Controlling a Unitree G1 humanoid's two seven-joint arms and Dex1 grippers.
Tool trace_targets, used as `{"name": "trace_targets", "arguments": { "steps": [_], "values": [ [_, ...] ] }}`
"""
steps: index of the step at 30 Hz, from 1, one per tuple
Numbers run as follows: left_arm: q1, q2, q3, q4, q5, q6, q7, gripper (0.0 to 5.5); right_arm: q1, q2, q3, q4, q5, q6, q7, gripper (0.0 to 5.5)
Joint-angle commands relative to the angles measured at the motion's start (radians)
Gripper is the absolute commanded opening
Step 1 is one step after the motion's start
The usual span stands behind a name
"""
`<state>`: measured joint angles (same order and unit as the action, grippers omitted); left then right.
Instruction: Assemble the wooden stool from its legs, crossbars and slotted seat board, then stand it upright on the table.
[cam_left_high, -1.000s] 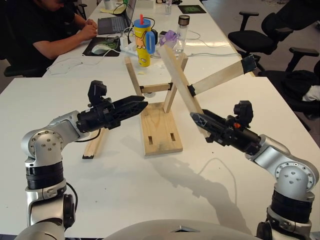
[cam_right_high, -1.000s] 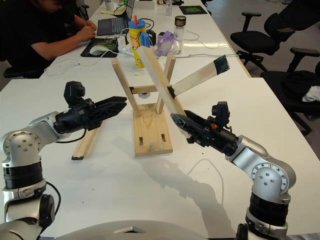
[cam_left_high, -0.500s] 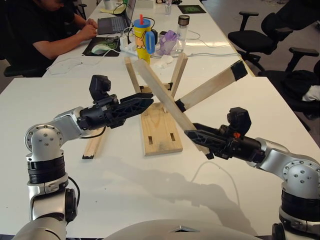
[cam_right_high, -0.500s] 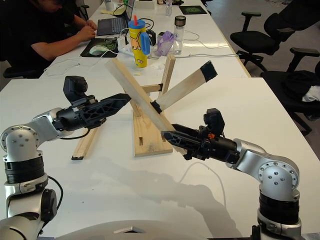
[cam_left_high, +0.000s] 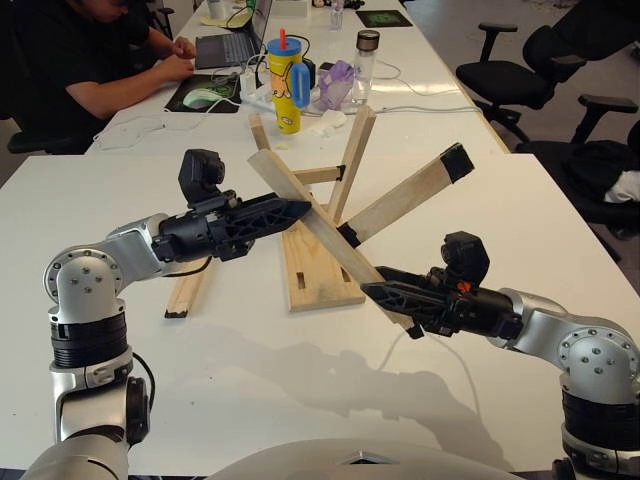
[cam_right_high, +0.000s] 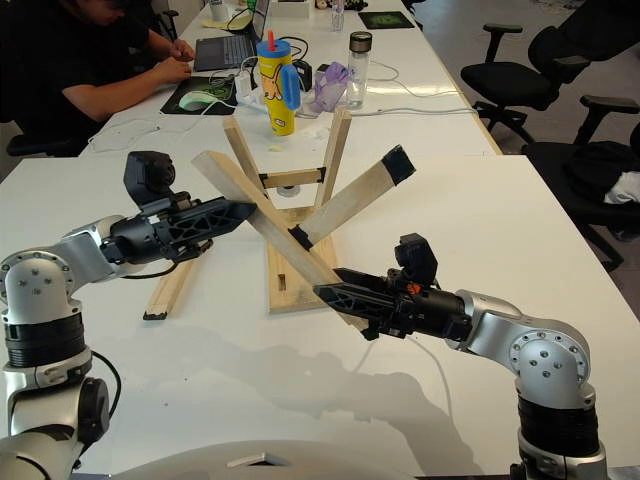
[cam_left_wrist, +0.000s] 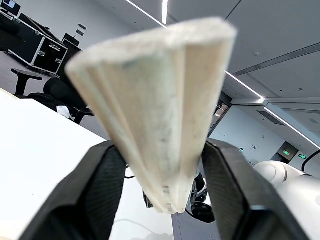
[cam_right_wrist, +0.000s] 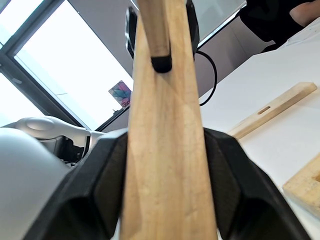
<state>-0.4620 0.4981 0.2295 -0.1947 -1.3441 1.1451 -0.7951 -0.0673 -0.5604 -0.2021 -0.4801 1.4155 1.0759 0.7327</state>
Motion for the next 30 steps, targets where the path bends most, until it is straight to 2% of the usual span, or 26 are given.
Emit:
{"name": "trace_targets", "arguments": {
  "steps": [1,10,11,17,22,26,30],
  "values": [
    [0.001,0.022,-0.01,-0.023,-0.003,0.001,-0.007,2.06,-0.012,-0.012,0.014,-0.002,0.004,-0.02,0.002,2.07],
    [0.014,0.057,-0.008,-0.022,0.015,-0.014,-0.033,2.06,0.001,-0.047,0.066,0.008,-0.097,-0.054,0.063,2.07],
    [0.021,0.061,-0.003,-0.022,0.017,-0.018,-0.032,2.06,0.008,-0.057,0.076,0.01,-0.121,-0.059,0.071,2.43],
    [0.089,0.132,0.075,0.004,0.041,-0.033,-0.037,2.06,0.008,-0.062,0.089,0.095,-0.243,-0.101,0.055,3.32],
    [0.113,0.217,0.149,0.067,0.126,-0.096,-0.068,2.06,0.002,-0.106,0.204,0.112,-0.571,-0.299,0.07,4.01],
    [0.117,0.271,0.161,0.116,0.193,-0.139,-0.123,2.06,-0.01,-0.181,0.406,0.119,-0.977,-0.583,0.092,4.05],
    [0.105,0.286,0.121,0.124,0.281,-0.203,-0.168,2.06,-0.064,-0.162,0.566,0.188,-1.261,-0.801,0.077,4.05]
  ]
}}
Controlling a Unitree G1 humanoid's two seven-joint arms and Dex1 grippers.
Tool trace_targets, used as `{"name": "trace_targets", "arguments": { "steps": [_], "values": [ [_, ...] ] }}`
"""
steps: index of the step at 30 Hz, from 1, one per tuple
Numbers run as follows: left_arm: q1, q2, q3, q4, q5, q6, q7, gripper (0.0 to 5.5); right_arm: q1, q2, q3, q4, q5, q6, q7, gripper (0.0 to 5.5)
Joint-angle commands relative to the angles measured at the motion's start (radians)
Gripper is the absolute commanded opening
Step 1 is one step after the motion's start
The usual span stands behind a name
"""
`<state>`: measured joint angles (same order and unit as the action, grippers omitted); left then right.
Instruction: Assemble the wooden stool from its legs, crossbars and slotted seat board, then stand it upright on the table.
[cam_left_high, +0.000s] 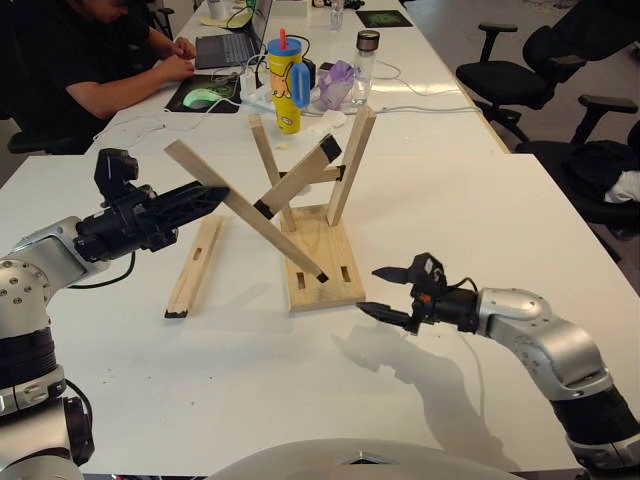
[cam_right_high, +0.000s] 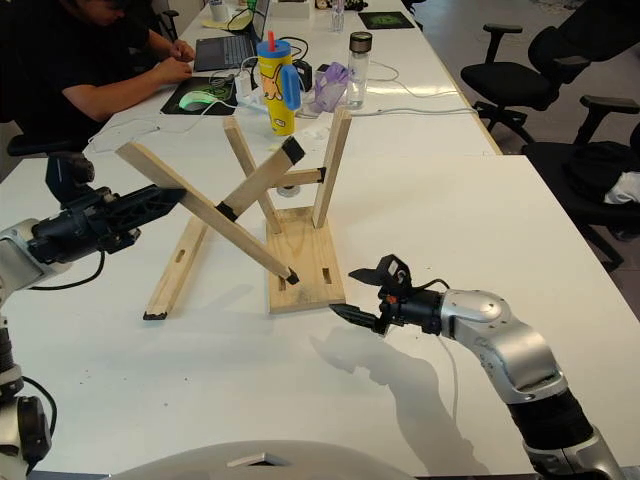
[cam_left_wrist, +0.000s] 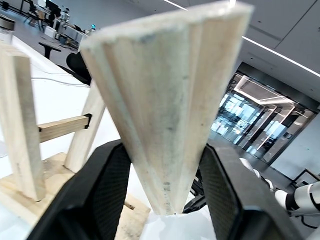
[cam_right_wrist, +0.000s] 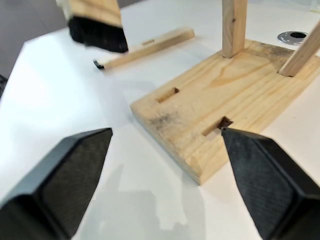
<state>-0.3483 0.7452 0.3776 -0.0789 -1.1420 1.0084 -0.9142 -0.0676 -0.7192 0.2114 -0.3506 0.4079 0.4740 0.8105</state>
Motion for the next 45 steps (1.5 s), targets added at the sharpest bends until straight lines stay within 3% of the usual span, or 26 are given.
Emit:
{"name": "trace_targets", "arguments": {
  "steps": [1,7,17,30,45],
  "values": [
    [-0.011,0.035,-0.036,0.004,0.098,-0.085,-0.058,2.06,-0.072,0.006,0.184,0.093,-0.31,-0.244,-0.004,4.05],
    [-0.006,0.02,-0.08,-0.003,0.195,-0.174,-0.085,2.06,-0.111,0.09,0.231,0.256,-0.477,-0.406,-0.071,4.05],
    [0.007,-0.029,-0.15,-0.004,0.289,-0.271,-0.111,2.06,-0.156,0.165,0.193,0.357,-0.499,-0.415,-0.081,4.05],
    [-0.009,0.011,-0.235,0.047,0.442,-0.366,-0.202,2.06,-0.111,0.153,0.214,0.371,-0.523,-0.399,-0.014,4.05],
    [-0.183,0.094,-0.421,0.062,0.604,-0.415,-0.377,2.06,-0.109,0.131,0.263,0.386,-0.55,-0.345,0.066,4.05]
  ]
}}
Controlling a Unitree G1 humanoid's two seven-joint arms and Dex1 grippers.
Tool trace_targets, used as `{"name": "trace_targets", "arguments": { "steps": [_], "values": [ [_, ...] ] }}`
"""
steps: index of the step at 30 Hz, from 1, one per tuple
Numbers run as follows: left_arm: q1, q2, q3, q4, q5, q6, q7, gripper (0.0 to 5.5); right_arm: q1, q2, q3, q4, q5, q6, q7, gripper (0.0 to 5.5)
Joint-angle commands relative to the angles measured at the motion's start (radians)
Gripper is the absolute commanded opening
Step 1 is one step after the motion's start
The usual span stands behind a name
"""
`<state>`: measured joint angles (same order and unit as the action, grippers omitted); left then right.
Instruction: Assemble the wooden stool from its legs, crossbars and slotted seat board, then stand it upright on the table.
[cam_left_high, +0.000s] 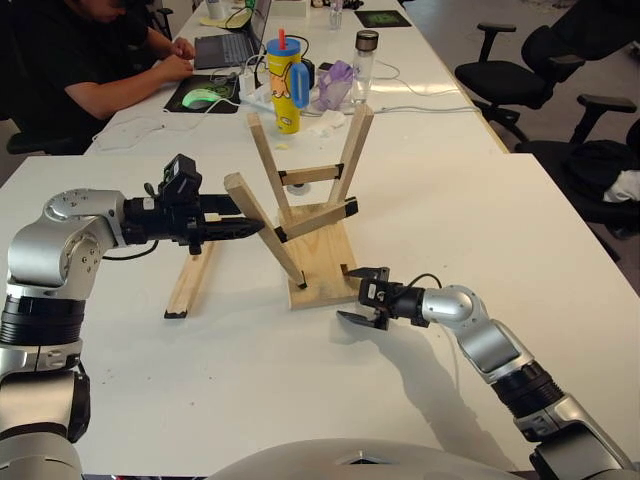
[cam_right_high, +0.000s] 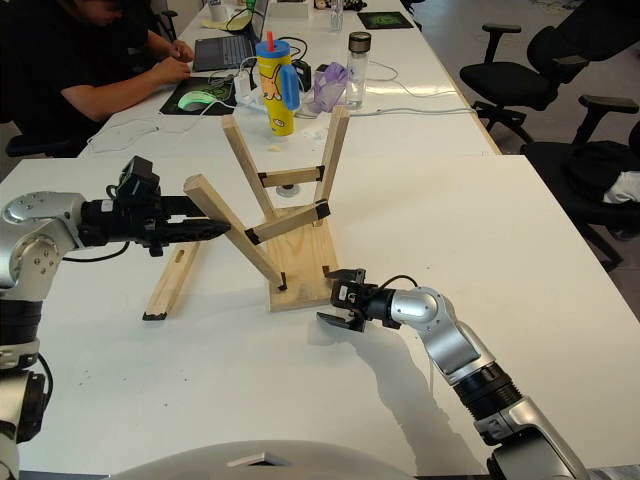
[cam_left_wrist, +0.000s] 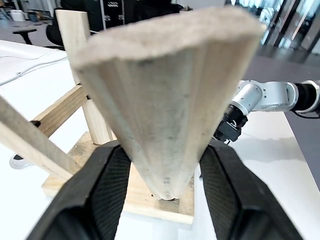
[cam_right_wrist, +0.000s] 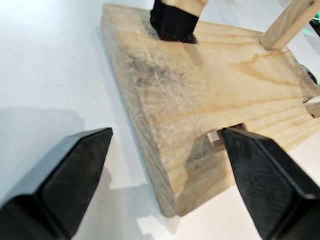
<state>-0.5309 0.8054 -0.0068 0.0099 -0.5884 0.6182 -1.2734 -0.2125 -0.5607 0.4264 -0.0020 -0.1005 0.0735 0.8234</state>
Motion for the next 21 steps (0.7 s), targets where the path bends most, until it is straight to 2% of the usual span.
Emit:
{"name": "trace_targets", "arguments": {
  "steps": [1,16,21],
  "values": [
    [0.007,0.032,-0.041,-0.038,0.056,-0.027,-0.017,2.06,0.038,-0.029,0.051,0.038,-0.043,0.058,0.055,4.05],
    [-0.026,0.036,-0.105,-0.053,0.146,-0.09,-0.026,2.06,0.042,-0.036,0.077,0.036,-0.055,0.076,0.064,4.05],
    [0.033,0.03,-0.16,-0.039,0.182,-0.111,-0.038,2.06,0.041,-0.029,0.08,0.035,-0.048,0.089,0.062,4.05]
  ]
}}
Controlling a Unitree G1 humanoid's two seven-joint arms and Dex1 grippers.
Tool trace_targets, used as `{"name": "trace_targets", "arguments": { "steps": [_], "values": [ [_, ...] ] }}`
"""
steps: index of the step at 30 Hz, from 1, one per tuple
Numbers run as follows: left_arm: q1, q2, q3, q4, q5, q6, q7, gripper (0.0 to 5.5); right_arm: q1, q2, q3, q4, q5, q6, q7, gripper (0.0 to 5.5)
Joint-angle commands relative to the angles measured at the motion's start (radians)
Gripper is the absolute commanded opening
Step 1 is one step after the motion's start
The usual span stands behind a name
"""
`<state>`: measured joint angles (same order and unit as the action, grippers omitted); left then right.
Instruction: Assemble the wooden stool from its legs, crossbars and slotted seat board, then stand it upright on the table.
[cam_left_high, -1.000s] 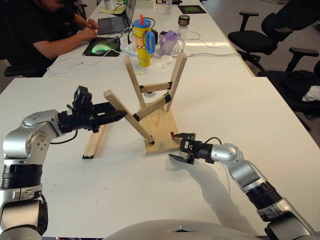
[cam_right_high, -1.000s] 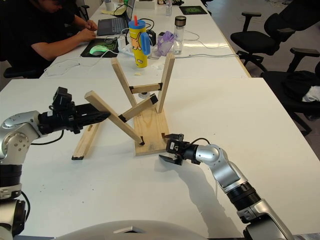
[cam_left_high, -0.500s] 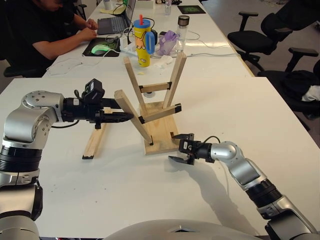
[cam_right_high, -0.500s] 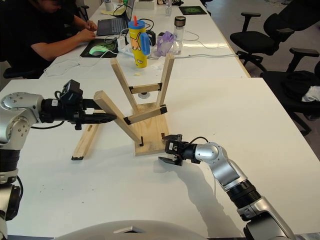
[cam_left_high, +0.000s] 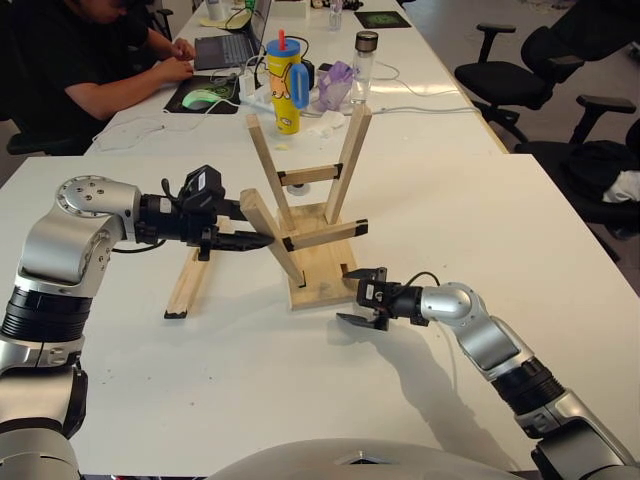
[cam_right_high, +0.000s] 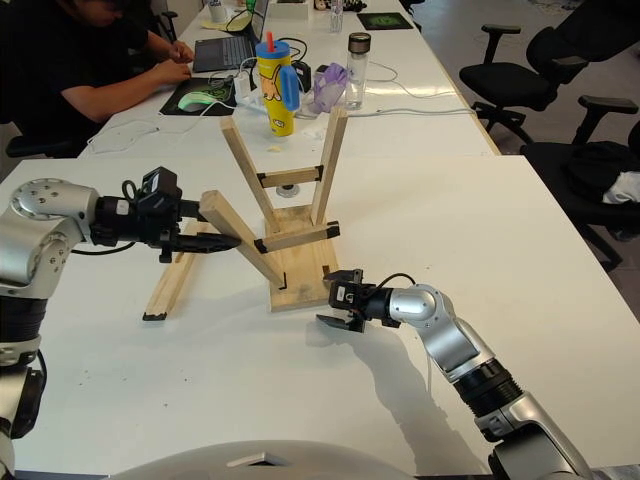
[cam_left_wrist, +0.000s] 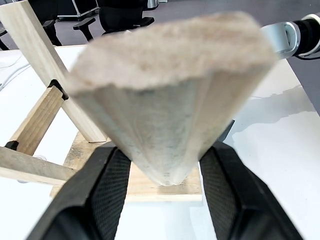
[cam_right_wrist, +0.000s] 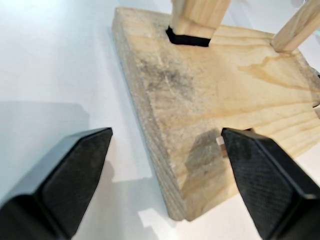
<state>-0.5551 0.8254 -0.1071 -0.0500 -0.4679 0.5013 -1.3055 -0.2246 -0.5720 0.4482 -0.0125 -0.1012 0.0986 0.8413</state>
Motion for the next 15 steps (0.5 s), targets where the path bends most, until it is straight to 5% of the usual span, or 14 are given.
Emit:
{"name": "trace_targets", "arguments": {
  "steps": [1,8,15],
  "values": [
    [0.08,0.007,-0.074,0.028,0.073,-0.007,-0.002,2.06,0.054,-0.015,0.057,0.046,-0.045,0.067,0.042,4.05],
    [0.171,-0.047,-0.062,0.027,0.065,-0.068,0.088,2.06,0.055,0.001,0.056,0.05,-0.037,0.083,0.035,4.05],
    [0.148,-0.037,-0.025,0.057,0.063,-0.037,0.092,3.33,0.052,0.01,0.049,0.057,-0.036,0.089,0.026,4.05]
  ]
}}
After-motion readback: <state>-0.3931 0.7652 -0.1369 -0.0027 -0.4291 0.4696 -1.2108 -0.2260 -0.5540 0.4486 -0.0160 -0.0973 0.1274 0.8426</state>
